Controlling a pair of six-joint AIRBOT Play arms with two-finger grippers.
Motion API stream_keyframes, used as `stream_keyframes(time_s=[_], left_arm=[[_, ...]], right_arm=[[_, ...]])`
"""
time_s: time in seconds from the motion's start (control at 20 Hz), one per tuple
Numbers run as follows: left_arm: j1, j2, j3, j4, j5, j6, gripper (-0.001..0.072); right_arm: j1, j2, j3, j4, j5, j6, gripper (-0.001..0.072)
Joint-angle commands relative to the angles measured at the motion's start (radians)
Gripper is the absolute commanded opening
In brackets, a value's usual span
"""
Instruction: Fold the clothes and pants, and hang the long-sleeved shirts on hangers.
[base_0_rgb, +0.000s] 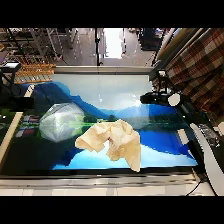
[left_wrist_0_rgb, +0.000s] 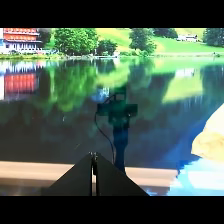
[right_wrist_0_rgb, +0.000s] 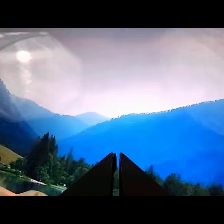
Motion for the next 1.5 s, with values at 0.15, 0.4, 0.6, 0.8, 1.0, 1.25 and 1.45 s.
stream_keyframes(time_s=[0.15,0.4,0.6,0.8,1.0,1.25,1.45], left_arm=[[0.001,0.0,0.0,0.0,0.0,0.0,0.0019],[0.001,0.0,0.0,0.0,0.0,0.0,0.0019],[0.001,0.0,0.0,0.0,0.0,0.0,0.0019],[0.001,-0.001,0.0,0.0,0.004,0.008,0.0019],[-0.003,-0.013,0.0,-0.031,0.112,0.019,0.0019],[-0.003,-0.071,-0.002,-0.215,0.145,-0.007,0.0024],[-0.007,-0.147,-0.01,-0.478,0.099,0.09,0.0454]], right_arm=[[0.001,0.0,0.001,0.0,0.0,0.0,0.0071],[0.001,0.0,0.001,0.001,0.0,0.001,0.0071],[0.002,0.019,0.006,0.201,0.135,0.049,0.007],[-0.05,0.073,0.141,-0.045,0.533,-0.112,0.0065],[-0.187,0.193,0.243,-0.322,0.952,-0.045,0.0519],[-0.407,0.367,0.117,-0.163,0.91,0.04,0.0587],[-0.465,0.452,-0.117,-0.136,0.9,0.046,0.0587]])
